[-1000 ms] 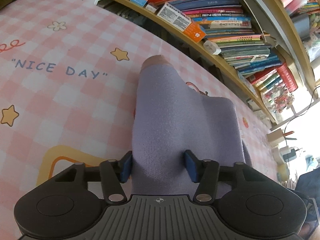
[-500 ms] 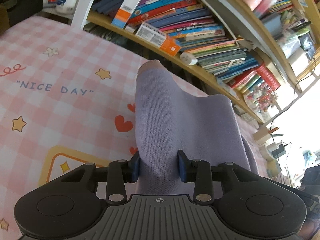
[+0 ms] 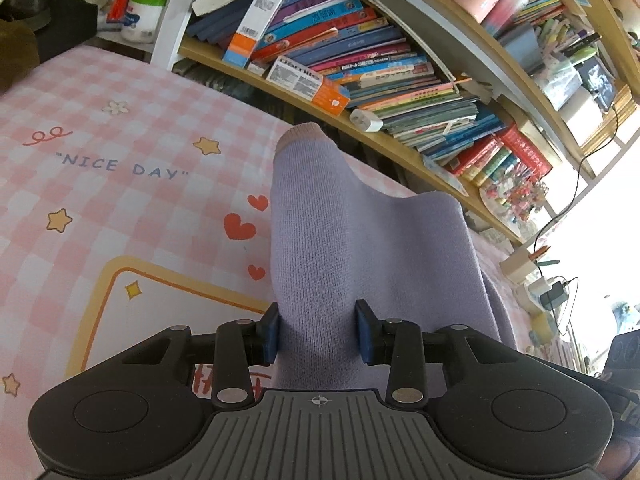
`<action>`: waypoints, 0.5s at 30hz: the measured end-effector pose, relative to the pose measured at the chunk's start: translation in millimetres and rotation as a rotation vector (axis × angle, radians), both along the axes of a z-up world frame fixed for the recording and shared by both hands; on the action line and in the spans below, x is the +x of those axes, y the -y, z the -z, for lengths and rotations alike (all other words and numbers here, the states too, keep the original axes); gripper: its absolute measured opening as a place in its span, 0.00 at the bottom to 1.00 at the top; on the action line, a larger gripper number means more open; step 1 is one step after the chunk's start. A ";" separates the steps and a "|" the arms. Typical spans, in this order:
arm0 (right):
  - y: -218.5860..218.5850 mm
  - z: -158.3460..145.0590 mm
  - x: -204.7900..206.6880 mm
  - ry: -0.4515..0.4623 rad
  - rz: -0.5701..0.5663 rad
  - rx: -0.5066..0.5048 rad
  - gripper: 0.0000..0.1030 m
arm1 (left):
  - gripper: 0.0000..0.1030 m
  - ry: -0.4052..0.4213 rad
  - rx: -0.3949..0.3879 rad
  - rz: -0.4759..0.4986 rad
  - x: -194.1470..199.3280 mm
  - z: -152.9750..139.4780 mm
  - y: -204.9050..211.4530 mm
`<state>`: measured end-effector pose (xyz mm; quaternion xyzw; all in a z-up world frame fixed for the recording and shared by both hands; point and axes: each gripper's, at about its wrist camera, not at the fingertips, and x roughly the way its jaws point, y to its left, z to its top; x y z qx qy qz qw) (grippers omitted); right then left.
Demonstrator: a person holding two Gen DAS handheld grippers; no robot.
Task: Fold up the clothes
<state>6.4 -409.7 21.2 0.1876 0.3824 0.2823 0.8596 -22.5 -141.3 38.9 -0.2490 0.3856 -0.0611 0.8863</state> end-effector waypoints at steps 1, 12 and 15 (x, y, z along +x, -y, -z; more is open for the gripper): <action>1.2 -0.6 -2.3 0.002 -0.002 0.002 0.28 | 0.35 0.005 0.002 -0.003 -2.0 -1.6 0.8; -7.2 -4.3 -9.1 0.017 0.017 -0.002 0.28 | 0.35 0.021 0.019 0.016 -5.6 -8.4 1.9; -9.9 -5.3 -10.5 0.021 0.024 -0.004 0.28 | 0.35 0.021 0.013 0.022 -2.9 -7.6 -5.5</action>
